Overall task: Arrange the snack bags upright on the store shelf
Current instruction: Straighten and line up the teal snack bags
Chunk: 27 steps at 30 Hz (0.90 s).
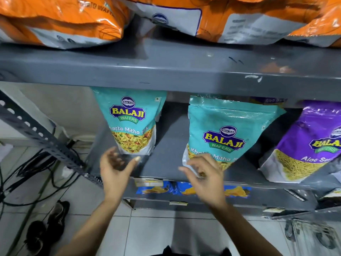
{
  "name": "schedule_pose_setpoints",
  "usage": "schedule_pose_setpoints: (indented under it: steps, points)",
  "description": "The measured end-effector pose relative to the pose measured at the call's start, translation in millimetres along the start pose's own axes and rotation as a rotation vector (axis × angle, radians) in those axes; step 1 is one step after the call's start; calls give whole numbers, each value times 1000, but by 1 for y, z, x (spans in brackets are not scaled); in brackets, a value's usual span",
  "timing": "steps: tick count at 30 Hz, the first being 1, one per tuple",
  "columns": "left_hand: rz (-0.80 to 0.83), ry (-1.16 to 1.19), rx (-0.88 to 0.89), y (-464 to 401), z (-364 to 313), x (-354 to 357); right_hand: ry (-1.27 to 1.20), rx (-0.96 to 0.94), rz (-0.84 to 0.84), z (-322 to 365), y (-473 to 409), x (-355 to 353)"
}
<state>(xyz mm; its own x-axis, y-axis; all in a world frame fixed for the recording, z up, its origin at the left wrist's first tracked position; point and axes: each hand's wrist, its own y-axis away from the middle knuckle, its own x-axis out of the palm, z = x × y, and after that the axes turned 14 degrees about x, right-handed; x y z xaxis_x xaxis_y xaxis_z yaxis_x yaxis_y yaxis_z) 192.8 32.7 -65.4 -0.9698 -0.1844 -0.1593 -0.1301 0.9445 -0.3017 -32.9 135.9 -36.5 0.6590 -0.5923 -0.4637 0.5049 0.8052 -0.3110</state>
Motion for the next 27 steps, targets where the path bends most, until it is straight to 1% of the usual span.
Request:
schedule_pose_setpoints:
  steps: [2, 4, 5, 8, 10, 14, 16, 19, 24, 27]
  points:
    - [38, -33, -56, -28, 18, -14, 75, 64, 119, 18, -10, 41]
    - [144, -31, -92, -53, 28, -18, 36, 188, 224, 35, -22, 78]
    - [199, -7, -105, -63, 31, -16, -5, 258, 243, 43, -30, 93]
    - [317, -12, -110, -76, 21, -6, -30, 374, 179, 51, -54, 120]
    - [346, -41, -114, -81, 18, -2, -36, 397, 217, 44, -65, 127]
    - [346, -27, -93, -82, 21, -1, -98, 446, 459, 25, -61, 126]
    - [345, -40, -77, -81, 20, -2, -136, 475, 545, 20, -58, 130]
    - [342, -47, -93, -79, 20, -6, -168, 493, 540, 16, -59, 136]
    - [364, -124, -107, -67, 14, -23, -135, 454, 529, 15, -51, 129]
    - [371, -118, -121, -55, 12, -35, -136, 439, 526, 12, -37, 128]
